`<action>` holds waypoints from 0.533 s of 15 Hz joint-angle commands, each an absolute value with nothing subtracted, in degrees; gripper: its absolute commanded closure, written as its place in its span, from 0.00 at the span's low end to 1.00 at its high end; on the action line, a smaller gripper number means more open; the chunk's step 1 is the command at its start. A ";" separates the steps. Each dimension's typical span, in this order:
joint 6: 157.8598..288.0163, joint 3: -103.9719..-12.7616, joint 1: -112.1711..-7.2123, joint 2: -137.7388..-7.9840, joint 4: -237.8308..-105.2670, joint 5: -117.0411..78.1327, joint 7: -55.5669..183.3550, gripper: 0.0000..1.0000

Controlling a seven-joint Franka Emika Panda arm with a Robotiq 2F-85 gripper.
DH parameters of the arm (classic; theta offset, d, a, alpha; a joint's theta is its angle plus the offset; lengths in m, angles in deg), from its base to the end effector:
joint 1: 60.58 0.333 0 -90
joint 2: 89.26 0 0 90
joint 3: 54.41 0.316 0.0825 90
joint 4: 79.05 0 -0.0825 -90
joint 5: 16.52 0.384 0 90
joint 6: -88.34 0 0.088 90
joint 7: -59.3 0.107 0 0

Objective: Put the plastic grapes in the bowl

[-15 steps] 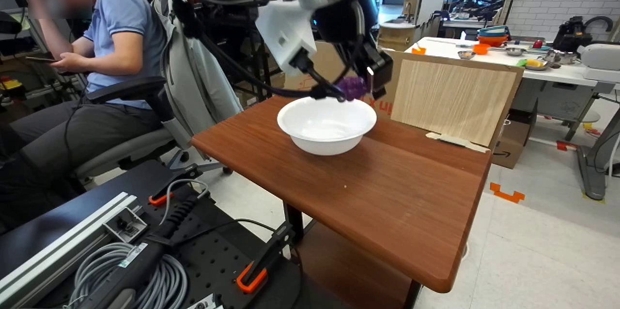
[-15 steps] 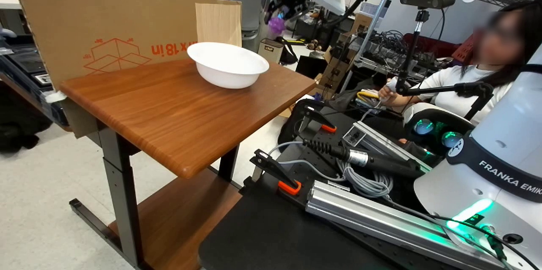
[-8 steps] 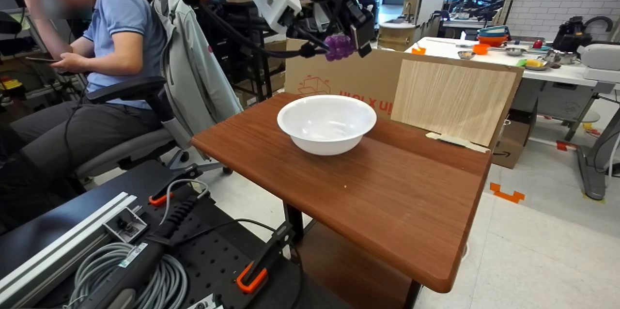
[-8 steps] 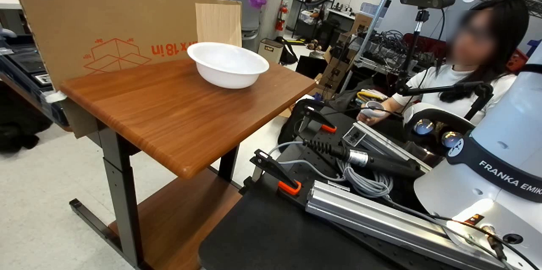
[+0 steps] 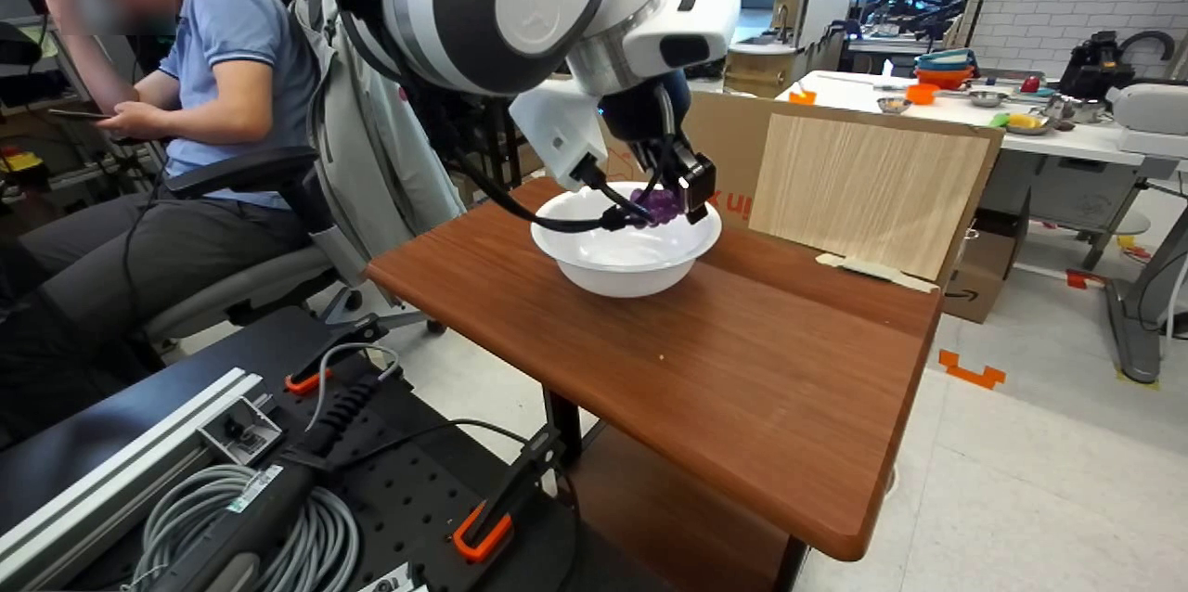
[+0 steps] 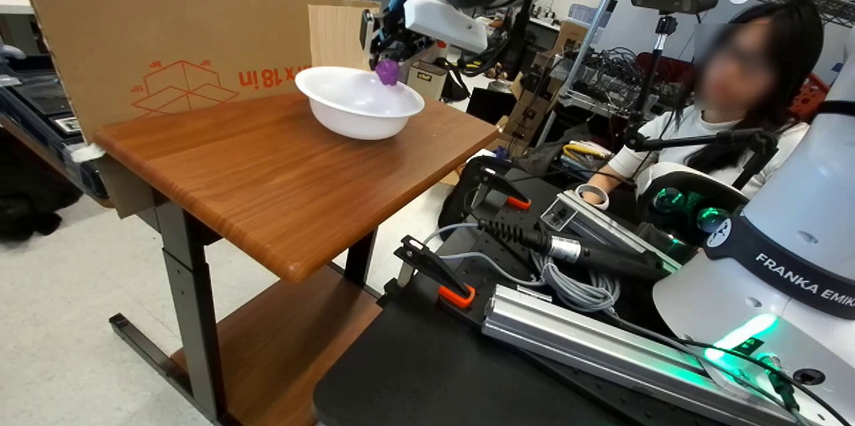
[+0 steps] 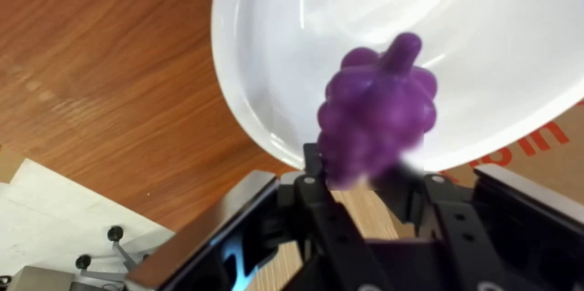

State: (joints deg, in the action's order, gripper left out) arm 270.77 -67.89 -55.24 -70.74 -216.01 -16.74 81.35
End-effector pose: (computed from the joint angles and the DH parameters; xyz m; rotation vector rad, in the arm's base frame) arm 0.5353 -0.0767 0.2405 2.9466 -0.7417 0.7496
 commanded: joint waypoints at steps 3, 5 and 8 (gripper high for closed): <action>271.61 -76.30 -41.28 -61.84 -209.82 -16.30 86.84 0.92; 271.36 -77.29 -38.46 -60.29 -208.60 -15.82 88.40 0.42; 270.81 -79.01 -35.41 -59.54 -208.26 -15.82 90.14 0.29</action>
